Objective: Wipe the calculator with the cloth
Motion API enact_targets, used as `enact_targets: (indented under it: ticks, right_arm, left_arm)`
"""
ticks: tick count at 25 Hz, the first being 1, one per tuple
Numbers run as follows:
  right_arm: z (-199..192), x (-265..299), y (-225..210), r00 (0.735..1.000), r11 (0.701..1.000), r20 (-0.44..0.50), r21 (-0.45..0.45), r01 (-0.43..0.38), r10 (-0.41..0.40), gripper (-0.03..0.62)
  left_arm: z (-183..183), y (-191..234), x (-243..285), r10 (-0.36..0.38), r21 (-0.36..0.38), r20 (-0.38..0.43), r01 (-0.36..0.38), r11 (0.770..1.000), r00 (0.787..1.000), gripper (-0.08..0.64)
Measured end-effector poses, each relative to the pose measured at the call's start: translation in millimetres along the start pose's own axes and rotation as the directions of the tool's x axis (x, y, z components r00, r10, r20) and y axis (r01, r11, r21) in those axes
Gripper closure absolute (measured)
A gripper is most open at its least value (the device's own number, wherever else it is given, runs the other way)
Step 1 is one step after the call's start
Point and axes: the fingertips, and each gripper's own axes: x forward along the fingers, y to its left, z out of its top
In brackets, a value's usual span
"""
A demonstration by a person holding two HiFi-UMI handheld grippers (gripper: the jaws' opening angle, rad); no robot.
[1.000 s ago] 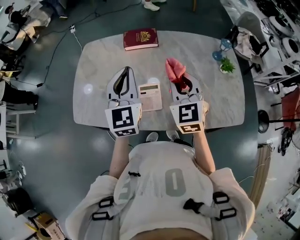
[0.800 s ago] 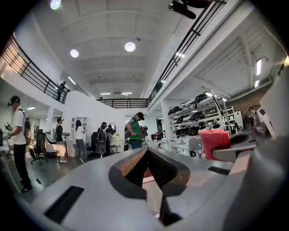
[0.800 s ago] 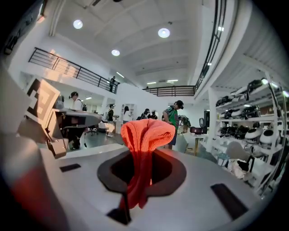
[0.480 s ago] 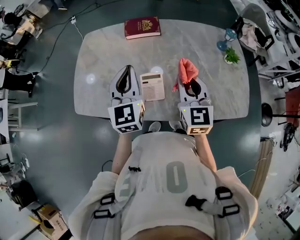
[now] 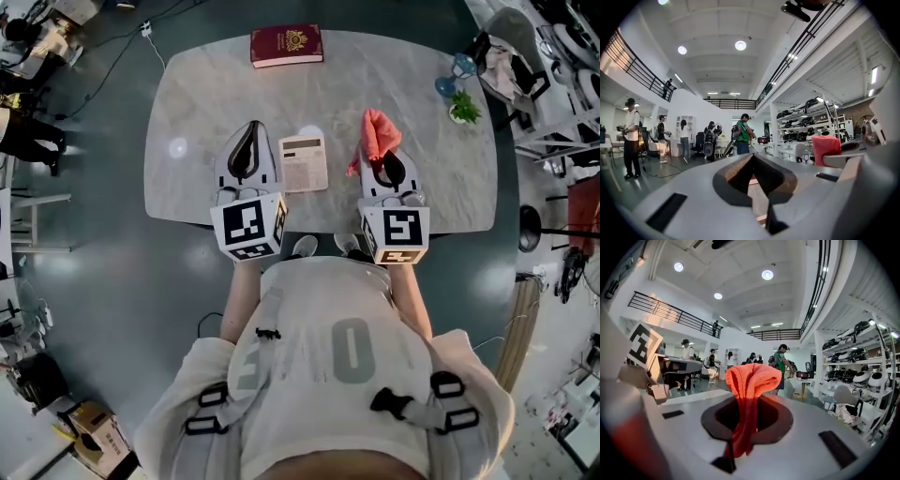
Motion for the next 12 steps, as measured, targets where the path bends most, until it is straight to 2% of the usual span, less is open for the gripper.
enact_targets:
  ticks: [12]
  right_arm:
    - [-1.9, -6.3, -0.1, 1.000, 1.000, -0.009, -0.014, 0.014, -0.014, 0.537]
  left_arm:
    - [1.8, 11.8, -9.2, 0.029, 0.002, 0.001, -0.029, 1.000, 1.000, 0.539]
